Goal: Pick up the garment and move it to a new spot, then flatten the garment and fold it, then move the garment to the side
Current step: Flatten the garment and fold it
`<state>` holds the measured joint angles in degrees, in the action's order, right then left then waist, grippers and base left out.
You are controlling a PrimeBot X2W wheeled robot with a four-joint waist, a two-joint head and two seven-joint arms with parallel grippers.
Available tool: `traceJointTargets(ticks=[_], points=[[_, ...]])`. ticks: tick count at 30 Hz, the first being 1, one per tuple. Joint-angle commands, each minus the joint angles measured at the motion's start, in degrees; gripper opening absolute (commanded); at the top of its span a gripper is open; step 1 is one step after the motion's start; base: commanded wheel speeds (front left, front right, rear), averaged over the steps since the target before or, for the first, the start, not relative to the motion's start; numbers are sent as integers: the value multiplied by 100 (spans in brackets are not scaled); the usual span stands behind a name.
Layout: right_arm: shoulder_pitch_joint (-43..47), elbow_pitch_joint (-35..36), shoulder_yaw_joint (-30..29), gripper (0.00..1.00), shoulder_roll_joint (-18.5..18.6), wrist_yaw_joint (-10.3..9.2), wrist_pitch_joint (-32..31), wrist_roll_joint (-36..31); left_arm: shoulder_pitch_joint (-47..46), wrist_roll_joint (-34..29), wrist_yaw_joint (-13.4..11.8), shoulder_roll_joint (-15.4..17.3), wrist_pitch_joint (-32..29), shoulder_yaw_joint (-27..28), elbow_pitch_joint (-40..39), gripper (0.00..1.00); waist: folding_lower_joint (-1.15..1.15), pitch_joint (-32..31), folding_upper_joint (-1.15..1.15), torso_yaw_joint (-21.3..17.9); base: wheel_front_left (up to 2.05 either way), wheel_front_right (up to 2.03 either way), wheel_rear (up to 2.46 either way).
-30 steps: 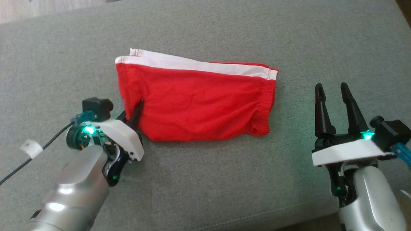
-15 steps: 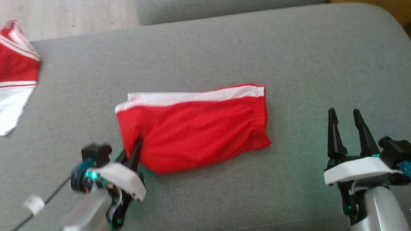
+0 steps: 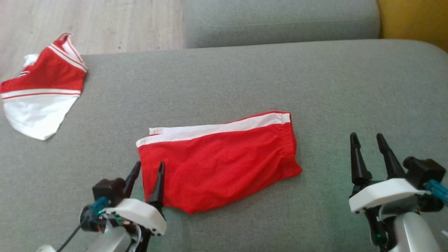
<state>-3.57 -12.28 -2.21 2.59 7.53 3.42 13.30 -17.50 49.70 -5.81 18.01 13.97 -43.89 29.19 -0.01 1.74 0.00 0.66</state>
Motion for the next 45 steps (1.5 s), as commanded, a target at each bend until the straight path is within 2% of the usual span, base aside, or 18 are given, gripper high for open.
traceJointTargets(ticks=[1, 9, 15, 20, 29, 34, 35, 36, 37, 38, 42, 45], points=[[-124, 151, 166, 100, 29, -4, -73, -56, -102, -150, -121, 223, 91, 379, -328, 100, 1, -78, 0, 85, 0, 0, 0], [-204, 35, 307, 100, 29, -4, -409, 33, 496, -843, -515, 305, 101, 1091, -1437, 100, 1, -82, 0, 232, 0, 0, 0], [-558, -189, 621, 100, 29, -4, -613, 147, 959, -1320, -720, 219, 102, 1397, -2046, 100, 1, 95, 0, 429, 0, 0, 0], [-961, -699, 961, 100, 29, -4, -686, 209, 1072, -1598, -741, 71, 102, 1349, -2284, 100, 1, 244, 0, 653, 0, 0, 0], [-1536, -2018, 705, 100, 29, -4, -1232, -558, 842, -1909, -720, -128, 102, 1112, -2348, 100, 1, 491, 0, 1054, 0, 0, 0], [-1610, -2516, 743, 100, 29, -4, -1461, -312, 860, -1944, -757, -110, 103, 1201, -2365, 100, 1, 534, 0, 1164, 0, 0, 0], [-1628, -2582, 771, 83, 29, -4, -1470, -234, 869, -1949, -754, -106, 103, 1211, -2366, 100, 1, 534, 0, 1171, 0, 0, 0], [-1645, -2649, 807, 42, 29, -4, -1488, -154, 877, -1955, -754, -104, 103, 1218, -2365, 100, 1, 532, 0, 1173, 0, 0, 0], [-1666, -2704, 829, 26, 29, -4, -1486, -78, 885, -1959, -757, -105, 103, 1229, -2367, 100, 1, 529, 0, 1167, 0, 0, 0], [-1692, -2754, 851, 0, 29, -4, -1470, -8, 894, -1958, -764, -105, 103, 1247, -2370, 100, 1, 525, 0, 1149, 0, 0, 0], [-1905, -2849, 792, 0, 29, -4, -1361, 351, 955, -1953, -831, -78, 103, 1364, -2421, 100, 1, 524, 0, 934, 0, 0, 0], [-2083, -2849, 513, 0, 29, -4, -1335, 339, 990, -1950, -857, -44, 103, 1446, -2482, 100, 1, 546, 0, 744, 0, 0, 0]])
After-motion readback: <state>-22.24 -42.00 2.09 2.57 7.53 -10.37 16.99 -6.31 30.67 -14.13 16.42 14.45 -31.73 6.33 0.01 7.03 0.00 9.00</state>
